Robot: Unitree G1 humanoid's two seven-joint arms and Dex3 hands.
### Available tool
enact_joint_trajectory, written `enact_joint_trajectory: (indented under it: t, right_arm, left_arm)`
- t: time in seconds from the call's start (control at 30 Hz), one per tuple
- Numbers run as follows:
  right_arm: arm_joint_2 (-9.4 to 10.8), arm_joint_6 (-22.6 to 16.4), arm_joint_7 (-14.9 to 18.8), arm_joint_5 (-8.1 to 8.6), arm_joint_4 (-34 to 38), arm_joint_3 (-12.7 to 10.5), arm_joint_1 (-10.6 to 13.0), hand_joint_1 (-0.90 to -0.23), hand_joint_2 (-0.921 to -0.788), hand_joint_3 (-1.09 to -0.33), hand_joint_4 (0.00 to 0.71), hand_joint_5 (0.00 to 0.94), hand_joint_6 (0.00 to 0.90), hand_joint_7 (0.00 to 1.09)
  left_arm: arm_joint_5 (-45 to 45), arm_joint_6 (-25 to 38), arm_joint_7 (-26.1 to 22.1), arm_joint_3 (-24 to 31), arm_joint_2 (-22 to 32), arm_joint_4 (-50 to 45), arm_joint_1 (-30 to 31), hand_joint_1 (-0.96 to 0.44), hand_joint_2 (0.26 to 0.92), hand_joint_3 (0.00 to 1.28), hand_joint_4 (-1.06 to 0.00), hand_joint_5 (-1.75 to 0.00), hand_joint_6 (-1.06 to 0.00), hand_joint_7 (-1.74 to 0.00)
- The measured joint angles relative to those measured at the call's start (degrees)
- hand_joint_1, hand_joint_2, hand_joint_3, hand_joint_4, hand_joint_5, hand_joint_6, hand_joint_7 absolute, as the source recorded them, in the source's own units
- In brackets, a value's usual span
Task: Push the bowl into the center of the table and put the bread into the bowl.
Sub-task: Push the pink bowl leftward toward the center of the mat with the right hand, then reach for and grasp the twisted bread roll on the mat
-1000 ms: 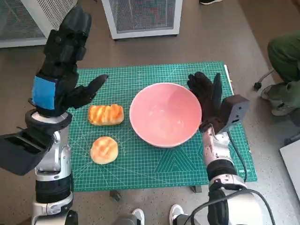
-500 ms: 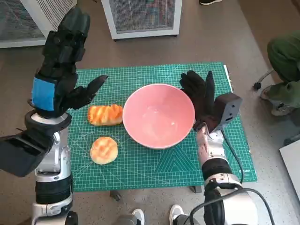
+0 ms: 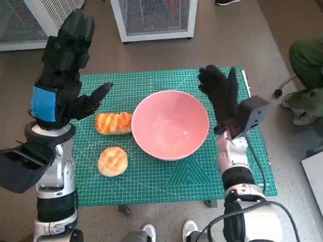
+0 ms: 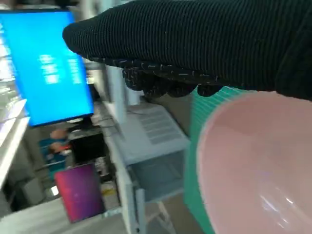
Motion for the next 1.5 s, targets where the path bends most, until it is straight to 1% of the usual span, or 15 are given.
enact_joint_trajectory:
  t: [0.13, 0.3, 0.43, 0.6, 0.67, 0.7, 0.77, 0.8, 0.87, 0.9, 0.97, 1.07, 1.23, 1.4, 1.5]
  right_arm:
    - [-0.6, -4.1, 3.3, 0.79, -3.1, 0.0, -0.3, -0.651, -0.921, -0.754, 0.308, 0.007, 0.314, 0.23]
    - [-1.2, -9.2, 8.0, 2.84, -8.4, 0.1, -0.4, -0.649, -0.921, -0.74, 0.315, 0.009, 0.312, 0.23]
    - [-1.3, -12.6, 12.1, 5.57, -15.5, 0.8, 0.0, -0.635, -0.921, -0.746, 0.316, 0.008, 0.311, 0.23]
    - [-1.4, -13.7, 16.0, 8.71, -23.9, 2.2, 1.5, -0.63, -0.921, -0.749, 0.317, 0.008, 0.322, 0.25]
    - [-1.4, -13.3, 17.2, 9.89, -26.8, 2.9, 2.3, -0.641, -0.921, -0.741, 0.316, 0.006, 0.326, 0.25]
    - [-1.4, -12.9, 17.7, 10.4, -28.0, 3.1, 2.7, -0.651, -0.921, -0.738, 0.316, 0.006, 0.326, 0.26]
    - [-1.3, -11.7, 18.7, 11.6, -30.4, 3.7, 3.6, -0.659, -0.921, -0.734, 0.315, 0.005, 0.326, 0.26]
    - [-1.4, -11.1, 19.0, 11.88, -31.4, 3.9, 3.9, -0.664, -0.921, -0.732, 0.314, 0.004, 0.324, 0.26]
    - [-1.5, -10.7, 19.2, 12.24, -32.4, 3.9, 4.4, -0.668, -0.921, -0.729, 0.312, 0.003, 0.321, 0.26]
    - [-1.5, -10.5, 19.2, 12.31, -32.8, 4.0, 4.5, -0.667, -0.921, -0.728, 0.311, 0.002, 0.317, 0.26]
    - [-1.6, -10.4, 19.2, 12.34, -33.5, 4.0, 4.5, -0.667, -0.921, -0.727, 0.308, 0.001, 0.313, 0.26]
    - [-1.6, -10.3, 19.2, 12.33, -34.4, 4.0, 4.5, -0.667, -0.921, -0.724, 0.305, 0.0, 0.308, 0.27]
    - [-1.6, -9.9, 19.2, 12.33, -35.9, 4.2, 4.5, -0.672, -0.921, -0.718, 0.299, 0.0, 0.302, 0.27]
    - [-1.5, -8.6, 19.1, 12.33, -37.1, 4.9, 5.1, -0.674, -0.921, -0.715, 0.298, 0.0, 0.299, 0.27]
    - [-1.4, -7.8, 19.1, 12.32, -37.3, 5.3, 5.9, -0.675, -0.921, -0.714, 0.298, 0.0, 0.298, 0.28]
  left_arm:
    - [-0.4, 0.2, 0.0, 0.1, 0.0, 0.0, 0.0, -0.31, 0.921, 0.27, -0.2, 0.0, -0.2, -0.2]
    - [-0.6, 0.9, -0.1, 0.1, 0.0, 0.1, 0.0, -0.31, 0.921, 0.27, -0.2, 0.0, -0.2, -0.19]
    - [-0.4, 1.2, -0.1, 0.1, 0.2, 0.1, 0.0, -0.32, 0.921, 0.27, -0.2, 0.0, -0.21, -0.18]
    - [2.0, 3.0, -0.1, 0.0, 2.5, -0.6, 0.0, -0.35, 0.921, 0.25, -0.2, 0.0, -0.21, -0.18]
    - [3.4, 5.3, -0.4, 0.0, 4.4, -1.9, 0.1, -0.39, 0.921, 0.21, -0.19, 0.0, -0.19, -0.17]
    - [4.1, 6.5, -0.7, 0.0, 5.5, -2.6, 0.1, -0.44, 0.919, 0.16, -0.15, 0.0, -0.17, -0.16]
    - [6.1, 11.6, -2.5, 0.0, 9.4, -5.7, 0.5, -0.49, 0.92, 0.11, -0.11, 0.0, -0.14, -0.15]
    - [7.0, 14.2, -3.7, 0.0, 11.8, -7.2, 0.7, -0.52, 0.894, 0.07, -0.07, 0.0, -0.13, -0.14]
    - [7.9, 18.6, -5.7, 0.0, 15.2, -9.3, 0.8, -0.51, 0.824, 0.04, -0.04, 0.0, -0.1, -0.13]
    - [8.3, 21.2, -6.7, 0.0, 16.9, -10.4, 0.8, -0.46, 0.773, 0.03, -0.02, 0.0, -0.1, -0.12]
    - [9.0, 25.9, -8.4, -0.1, 19.9, -12.1, 0.7, -0.39, 0.719, 0.02, -0.01, 0.0, -0.11, -0.13]
    - [10.9, 33.2, -10.8, -0.7, 24.2, -14.6, 0.7, -0.29, 0.676, 0.01, -0.01, 0.0, -0.14, -0.13]
    - [15.3, 46.2, -15.1, -4.6, 30.9, -18.4, -0.4, -0.16, 0.668, 0.01, -0.04, -0.01, -0.21, -0.11]
    - [20.0, 58.7, -19.5, -11.8, 36.1, -22.8, -4.0, -0.13, 0.673, 0.01, -0.06, -0.01, -0.23, -0.09]
    - [22.3, 63.6, -21.6, -16.4, 37.7, -24.9, -7.0, -0.13, 0.676, 0.01, -0.07, -0.01, -0.23, -0.08]
